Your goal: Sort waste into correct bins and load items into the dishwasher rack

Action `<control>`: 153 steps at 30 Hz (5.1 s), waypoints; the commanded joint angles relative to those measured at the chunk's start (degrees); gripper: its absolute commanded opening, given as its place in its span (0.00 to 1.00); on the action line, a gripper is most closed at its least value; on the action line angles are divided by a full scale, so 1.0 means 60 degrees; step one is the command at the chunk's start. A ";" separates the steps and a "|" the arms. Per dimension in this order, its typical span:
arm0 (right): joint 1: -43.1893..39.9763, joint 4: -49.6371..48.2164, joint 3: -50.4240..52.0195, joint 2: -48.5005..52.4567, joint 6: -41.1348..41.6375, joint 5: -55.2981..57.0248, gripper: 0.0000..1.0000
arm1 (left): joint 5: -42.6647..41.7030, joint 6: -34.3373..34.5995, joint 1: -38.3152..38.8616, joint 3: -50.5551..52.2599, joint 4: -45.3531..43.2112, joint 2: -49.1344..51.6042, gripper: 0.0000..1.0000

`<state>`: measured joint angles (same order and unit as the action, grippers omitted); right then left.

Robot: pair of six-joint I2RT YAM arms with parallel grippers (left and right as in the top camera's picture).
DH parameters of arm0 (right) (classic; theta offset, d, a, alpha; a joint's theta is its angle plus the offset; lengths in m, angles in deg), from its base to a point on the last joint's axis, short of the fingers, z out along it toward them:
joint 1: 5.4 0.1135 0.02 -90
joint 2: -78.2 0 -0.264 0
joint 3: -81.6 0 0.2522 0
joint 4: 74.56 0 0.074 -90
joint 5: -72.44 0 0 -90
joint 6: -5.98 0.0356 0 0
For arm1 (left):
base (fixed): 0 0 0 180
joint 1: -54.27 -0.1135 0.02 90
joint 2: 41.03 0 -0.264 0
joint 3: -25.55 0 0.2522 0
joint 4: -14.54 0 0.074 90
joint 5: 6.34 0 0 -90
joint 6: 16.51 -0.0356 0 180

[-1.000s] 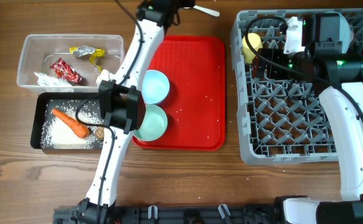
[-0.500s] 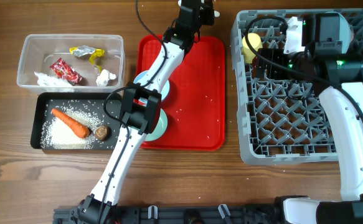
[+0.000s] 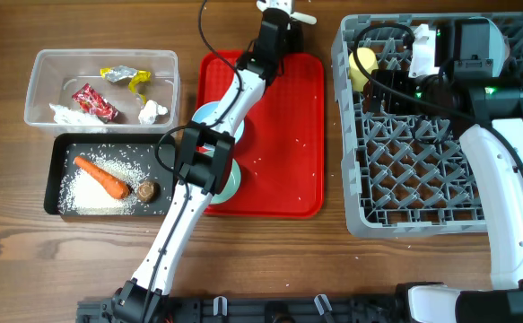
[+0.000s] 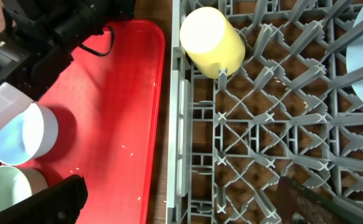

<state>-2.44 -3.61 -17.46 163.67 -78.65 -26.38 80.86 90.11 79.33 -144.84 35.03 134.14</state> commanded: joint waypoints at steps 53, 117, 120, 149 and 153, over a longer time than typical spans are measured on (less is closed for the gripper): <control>0.2153 -1.1460 -0.5340 1.0542 -0.0357 0.2583 0.04 | -0.0277 0.1563 -0.5909 -0.0761 0.9610 -0.7446 1.00; 0.1727 -0.7410 -1.0284 1.3529 0.2849 0.1858 0.05 | -0.0277 0.1559 -0.5909 -0.0761 0.9610 -0.7446 1.00; 0.1727 -0.7155 -1.0371 1.3511 0.2852 0.1515 0.04 | -0.0277 0.1563 -0.5909 -0.0761 0.9610 -0.7446 1.00; 0.1781 -0.4065 -1.0371 1.1449 0.1392 -0.0080 0.16 | -0.0277 0.1563 -0.5909 -0.0761 0.9610 -0.7446 1.00; 0.1792 -0.4044 -1.0371 1.0797 -0.0703 -0.1002 0.72 | -0.0277 0.1559 -0.5909 -0.0761 0.9610 -0.7446 1.00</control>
<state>7.94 -27.89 -78.98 233.51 -72.69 -27.21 79.48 99.16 44.33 -149.72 92.68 89.14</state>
